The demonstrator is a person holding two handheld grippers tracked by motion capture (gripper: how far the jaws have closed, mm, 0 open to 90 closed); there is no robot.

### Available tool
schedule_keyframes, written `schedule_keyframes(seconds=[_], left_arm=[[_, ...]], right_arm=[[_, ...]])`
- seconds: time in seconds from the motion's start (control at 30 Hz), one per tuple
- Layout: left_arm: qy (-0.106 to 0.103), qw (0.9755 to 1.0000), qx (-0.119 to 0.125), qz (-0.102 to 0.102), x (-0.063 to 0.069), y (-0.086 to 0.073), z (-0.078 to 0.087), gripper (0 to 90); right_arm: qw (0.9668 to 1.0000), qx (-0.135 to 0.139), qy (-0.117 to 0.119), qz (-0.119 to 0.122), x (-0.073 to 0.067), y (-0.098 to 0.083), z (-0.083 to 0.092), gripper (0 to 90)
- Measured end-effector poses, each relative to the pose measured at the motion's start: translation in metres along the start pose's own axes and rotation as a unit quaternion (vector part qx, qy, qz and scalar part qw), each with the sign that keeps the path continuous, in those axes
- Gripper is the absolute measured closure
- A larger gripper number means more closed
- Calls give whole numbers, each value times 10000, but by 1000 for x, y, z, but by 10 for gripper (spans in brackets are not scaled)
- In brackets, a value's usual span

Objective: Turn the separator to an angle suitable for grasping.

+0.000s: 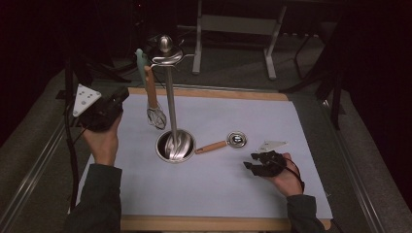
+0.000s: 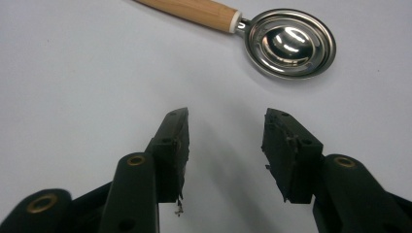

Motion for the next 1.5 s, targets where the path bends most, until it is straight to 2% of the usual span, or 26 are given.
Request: schedule_keyframes(seconds=[0.13, 0.3, 0.5, 0.6, 0.77, 0.87, 0.93, 1.07, 1.2, 1.37, 1.5], left_arm=[[-41, 9999, -78, 130, 1, -17, 2, 828], [24, 9989, -454, 126, 2, -48, 4, 814], [17, 9971, -581, 484, 6, -92, 15, 800], [47, 9951, -667, 722, 5, -114, 19, 799], [97, 9918, -859, 946, 4, -147, 17, 800], [110, 9896, -1059, 965, 4, -169, 13, 799], [113, 9865, -1254, 1044, 2, -182, 9, 799], [136, 9830, -1427, 1151, -3, -194, 4, 792], [114, 9834, -1488, 1029, 0, -196, 2, 770], [93, 9836, -1532, 945, 2, -196, 2, 766], [75, 9841, -1569, 828, 6, -196, 1, 762]], right_arm=[[10000, 8, -15, -28, 1, 0, 1, 525], [10000, 26, -10, -6, -1, 1, 2, 525], [10000, 73, 24, -35, 0, 2, 4, 525], [10000, 75, 17, -16, 0, 2, 4, 525], [10000, 62, 34, -2, -3, 3, 4, 525], [10000, 54, 55, 16, -4, 3, 3, 525], [10000, 58, 47, 22, -4, 3, 2, 525], [10000, 36, 40, 19, -4, 2, 1, 525], [10000, 31, 63, 19, -6, 3, 0, 526], [9996, 43, 190, 192, -15, 11, -8, 525], [9992, 41, 185, 347, -19, 22, -19, 525]])
Point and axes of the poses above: each handheld gripper's, and its own axes: z roughly backward along the jaws, y roughly out of its top, x roughly to its right, the point moved 4 cm from there along -z, roughly forward along the jaws, and after that the axes turned 4 degrees about -y, right-handed, at the moved point
